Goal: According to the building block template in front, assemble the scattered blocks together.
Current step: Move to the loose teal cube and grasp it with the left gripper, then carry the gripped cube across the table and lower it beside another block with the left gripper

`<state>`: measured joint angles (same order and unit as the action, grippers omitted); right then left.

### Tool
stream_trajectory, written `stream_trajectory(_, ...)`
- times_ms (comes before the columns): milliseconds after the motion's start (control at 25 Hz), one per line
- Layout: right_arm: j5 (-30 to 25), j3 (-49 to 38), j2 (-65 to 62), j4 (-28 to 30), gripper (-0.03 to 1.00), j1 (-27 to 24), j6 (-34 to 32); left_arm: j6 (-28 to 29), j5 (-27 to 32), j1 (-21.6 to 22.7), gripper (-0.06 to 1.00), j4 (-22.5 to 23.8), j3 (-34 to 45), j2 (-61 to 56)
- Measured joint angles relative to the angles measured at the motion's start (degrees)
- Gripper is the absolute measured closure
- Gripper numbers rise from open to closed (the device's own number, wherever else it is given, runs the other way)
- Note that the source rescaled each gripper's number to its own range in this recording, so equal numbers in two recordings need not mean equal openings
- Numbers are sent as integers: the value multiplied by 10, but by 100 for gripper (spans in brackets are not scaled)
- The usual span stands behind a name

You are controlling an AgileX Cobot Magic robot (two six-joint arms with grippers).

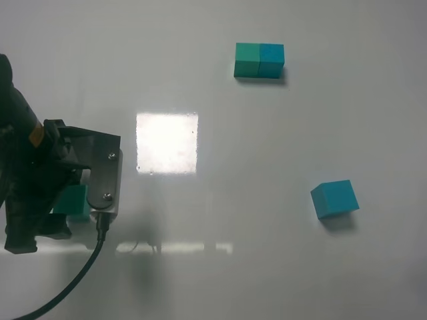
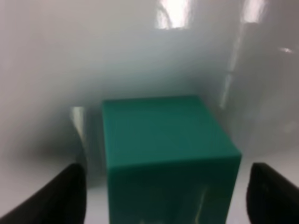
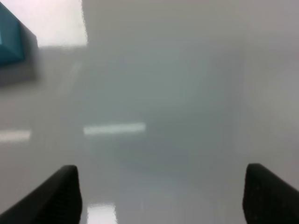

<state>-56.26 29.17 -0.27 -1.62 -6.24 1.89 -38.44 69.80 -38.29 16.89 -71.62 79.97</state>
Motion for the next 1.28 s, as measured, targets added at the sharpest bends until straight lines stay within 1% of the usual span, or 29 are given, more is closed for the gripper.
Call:
stream_trajectory(120,0,0,0,0,30,0,0,0,1,0,91,5,0,0)
stream_trajectory(160,0,0,0,0,30,0,0,0,1,0,94,6,-1,0)
stream_trajectory(320,0,0,0,0,30,0,0,0,2,-5,94,10,-1,0)
stream_trajectory(480,0,0,0,0,30,0,0,0,-7,-44,94,35,-12,1)
stream_trajectory(600,0,0,0,0,30,0,0,2,-34,-84,94,49,-43,4)
stream_trajectory(680,0,0,0,0,30,0,0,8,-42,-103,94,63,-72,16)
stream_trajectory(880,0,0,0,0,30,0,0,26,-49,-138,94,123,-145,84)
stream_trajectory(1080,0,0,0,0,30,0,6,47,-56,-169,94,136,-209,163)
stream_trajectory(1280,0,0,0,-1,30,0,13,56,-61,-189,94,149,-238,202)
